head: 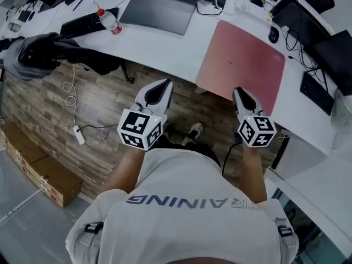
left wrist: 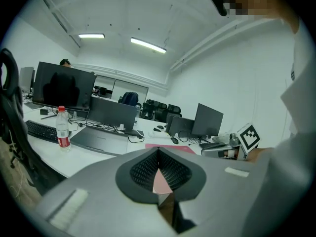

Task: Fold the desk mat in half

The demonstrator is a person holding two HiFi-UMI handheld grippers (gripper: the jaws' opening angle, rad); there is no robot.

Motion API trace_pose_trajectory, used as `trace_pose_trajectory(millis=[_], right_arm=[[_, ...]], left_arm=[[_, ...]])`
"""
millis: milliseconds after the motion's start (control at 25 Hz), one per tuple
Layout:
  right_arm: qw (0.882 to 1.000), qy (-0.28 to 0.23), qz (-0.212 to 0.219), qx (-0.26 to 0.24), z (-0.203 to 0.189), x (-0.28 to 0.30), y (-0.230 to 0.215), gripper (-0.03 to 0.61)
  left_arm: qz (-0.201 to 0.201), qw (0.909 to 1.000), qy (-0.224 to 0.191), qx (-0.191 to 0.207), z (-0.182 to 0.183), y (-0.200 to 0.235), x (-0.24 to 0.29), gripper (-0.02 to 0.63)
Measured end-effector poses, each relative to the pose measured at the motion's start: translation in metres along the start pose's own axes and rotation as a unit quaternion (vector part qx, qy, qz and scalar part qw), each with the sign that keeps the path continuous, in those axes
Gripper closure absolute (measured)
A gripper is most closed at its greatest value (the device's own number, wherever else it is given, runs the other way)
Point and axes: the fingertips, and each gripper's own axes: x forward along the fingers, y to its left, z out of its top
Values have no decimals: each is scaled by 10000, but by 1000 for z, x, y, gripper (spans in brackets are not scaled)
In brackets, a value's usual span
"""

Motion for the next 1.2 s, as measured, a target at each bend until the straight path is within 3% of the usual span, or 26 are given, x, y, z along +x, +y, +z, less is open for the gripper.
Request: trace_pose_trajectory(millis=[200,560,880,1200], right_arm=[[9939,768,-22,-791,-28,48,26,474],[9541,2215,98,-2012,-108,121,59,440],[9074,2793,-154,-3138,-154,161,58,439],[8962,2913,-477,-3312,-170,174,54,459]], left_arm=[[75,9999,36,-150,-2,29,-5,615],[357,9984,115,-416,-20,72,-26,615],[547,9963,244,-615,-38,92,-38,615],[425,9950,221,-881,-46,101,-44,615]])
